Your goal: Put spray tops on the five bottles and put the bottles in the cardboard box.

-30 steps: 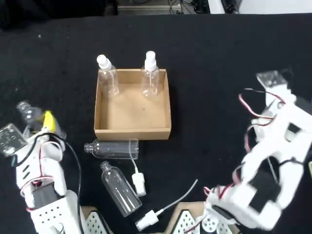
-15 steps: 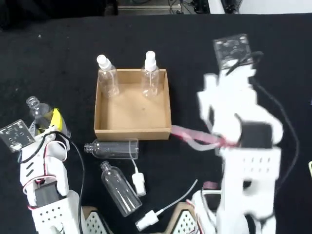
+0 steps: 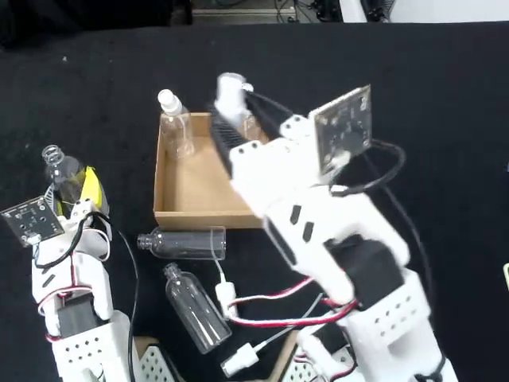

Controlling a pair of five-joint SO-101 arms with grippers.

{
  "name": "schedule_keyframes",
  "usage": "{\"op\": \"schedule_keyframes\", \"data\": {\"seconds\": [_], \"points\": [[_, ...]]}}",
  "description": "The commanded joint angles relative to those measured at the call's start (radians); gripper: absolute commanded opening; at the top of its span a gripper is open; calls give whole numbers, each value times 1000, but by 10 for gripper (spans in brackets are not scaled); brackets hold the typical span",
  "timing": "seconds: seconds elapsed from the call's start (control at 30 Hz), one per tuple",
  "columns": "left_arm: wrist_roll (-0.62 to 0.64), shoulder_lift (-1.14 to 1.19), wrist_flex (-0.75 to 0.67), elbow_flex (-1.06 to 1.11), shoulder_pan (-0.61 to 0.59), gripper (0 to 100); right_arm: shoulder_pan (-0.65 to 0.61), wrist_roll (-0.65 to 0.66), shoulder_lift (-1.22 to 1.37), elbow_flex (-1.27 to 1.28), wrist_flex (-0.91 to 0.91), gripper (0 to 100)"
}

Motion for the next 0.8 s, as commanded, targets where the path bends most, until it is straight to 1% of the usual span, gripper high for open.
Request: {"op": "schedule_keyframes", "data": {"seconds": [0.0, 0.1, 0.17, 0.3, 0.37, 0.5, 0.67, 0.77], "points": [[-11, -18, -49, 24, 2, 30, -72, -3, -22, 31, -232, 11], [-11, -18, -54, 24, 4, 30, -109, -3, -22, 77, -370, 11], [-11, -18, -64, 24, 10, 30, -123, -3, -22, 88, -422, 11], [-11, -20, -106, 16, 13, 30, -124, -3, -24, 70, -434, 11], [-11, -20, -157, 15, 38, 30, -120, -3, -24, 58, -433, 11], [-17, -20, -281, 24, 139, 30, -101, -3, -31, 44, -433, 11], [-15, -20, -292, 24, 298, 30, -48, -3, -24, 28, -439, 11], [-11, -20, -296, 24, 392, 30, -43, -2, -22, 27, -440, 11]]}}
